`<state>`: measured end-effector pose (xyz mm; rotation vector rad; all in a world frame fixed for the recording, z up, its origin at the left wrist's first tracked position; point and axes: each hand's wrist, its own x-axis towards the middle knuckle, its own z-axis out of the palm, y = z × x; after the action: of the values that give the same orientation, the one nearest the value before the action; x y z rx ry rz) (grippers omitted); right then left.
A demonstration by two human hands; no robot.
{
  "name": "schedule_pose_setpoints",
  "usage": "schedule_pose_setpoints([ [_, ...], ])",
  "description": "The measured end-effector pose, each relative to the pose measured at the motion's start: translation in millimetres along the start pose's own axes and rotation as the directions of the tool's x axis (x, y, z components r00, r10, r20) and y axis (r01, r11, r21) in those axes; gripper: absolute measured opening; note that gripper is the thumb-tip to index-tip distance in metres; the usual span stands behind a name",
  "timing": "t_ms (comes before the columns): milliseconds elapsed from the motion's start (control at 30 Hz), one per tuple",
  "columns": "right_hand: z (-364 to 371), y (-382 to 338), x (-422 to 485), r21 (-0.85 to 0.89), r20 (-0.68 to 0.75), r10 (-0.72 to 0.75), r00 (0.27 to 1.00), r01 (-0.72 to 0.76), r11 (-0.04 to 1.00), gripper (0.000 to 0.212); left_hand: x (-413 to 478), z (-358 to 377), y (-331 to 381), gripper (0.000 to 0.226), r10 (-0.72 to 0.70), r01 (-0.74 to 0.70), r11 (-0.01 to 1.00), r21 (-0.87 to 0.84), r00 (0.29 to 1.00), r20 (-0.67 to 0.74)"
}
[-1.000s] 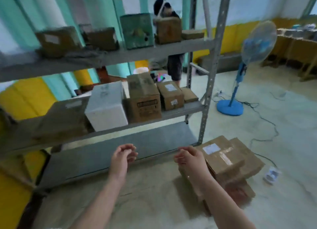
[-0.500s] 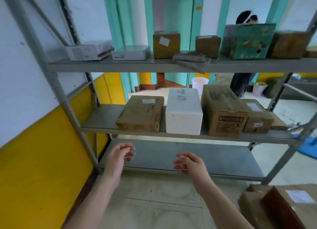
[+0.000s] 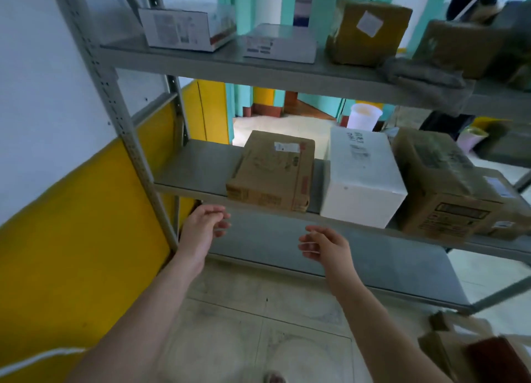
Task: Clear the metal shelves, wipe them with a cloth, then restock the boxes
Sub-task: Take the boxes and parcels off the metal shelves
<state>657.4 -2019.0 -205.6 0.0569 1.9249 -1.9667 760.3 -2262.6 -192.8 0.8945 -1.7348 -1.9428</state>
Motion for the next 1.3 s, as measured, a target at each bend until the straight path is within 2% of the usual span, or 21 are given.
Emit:
schedule_pose_setpoints([
  [200,33,-6,111,-0.035,-0.073,-0.03,0.997,0.027,0.999,0.016,90,11,-2,0.013,-0.045,0.046,0.999,0.022,0.998,-0.038],
  [300,50,7,189,-0.216,-0.129,-0.036,0.991,0.007,0.976,0.015,152,16,-11,0.019,-0.068,0.071,0.997,0.041,0.995,-0.076],
  [400,53,28,282,-0.44,-0.111,0.04,0.993,-0.085,0.894,0.036,226,23,-26,0.026,-0.129,0.145,0.984,0.104,0.98,-0.148],
  [467,47,41,337,-0.502,-0.149,0.115,0.982,-0.175,0.847,0.053,277,35,-39,0.03,-0.202,0.229,0.956,0.183,0.967,-0.159],
  [600,48,42,388,-0.43,-0.219,0.248,0.944,-0.321,0.844,0.076,353,65,-59,0.039,-0.298,0.339,0.892,0.299,0.939,-0.174],
  [700,46,49,415,-0.426,-0.269,0.315,0.91,-0.406,0.809,0.11,393,80,-68,0.053,-0.363,0.403,0.858,0.317,0.914,-0.18],
  [733,44,52,419,-0.425,-0.282,0.337,0.898,-0.432,0.796,0.114,400,84,-69,0.06,-0.384,0.422,0.835,0.353,0.907,-0.174],
  [800,42,53,417,-0.402,-0.278,0.405,0.871,-0.488,0.774,0.103,408,92,-71,0.073,-0.426,0.448,0.787,0.425,0.892,-0.151],
  [867,41,53,410,-0.361,-0.273,0.477,0.836,-0.548,0.755,0.09,407,97,-77,0.077,-0.473,0.473,0.758,0.448,0.873,-0.121],
  [1033,47,47,399,-0.292,-0.267,0.49,0.83,-0.554,0.779,0.08,391,86,-89,0.081,-0.483,0.473,0.73,0.493,0.868,-0.119],
  [1167,58,33,367,-0.211,-0.281,0.442,0.852,-0.504,0.837,0.072,359,69,-68,0.074,-0.394,0.408,0.815,0.411,0.911,-0.124],
  [1300,83,19,313,-0.088,-0.263,0.377,0.888,-0.411,0.907,0.064,319,36,-50,0.076,-0.31,0.332,0.92,0.208,0.941,-0.132],
])
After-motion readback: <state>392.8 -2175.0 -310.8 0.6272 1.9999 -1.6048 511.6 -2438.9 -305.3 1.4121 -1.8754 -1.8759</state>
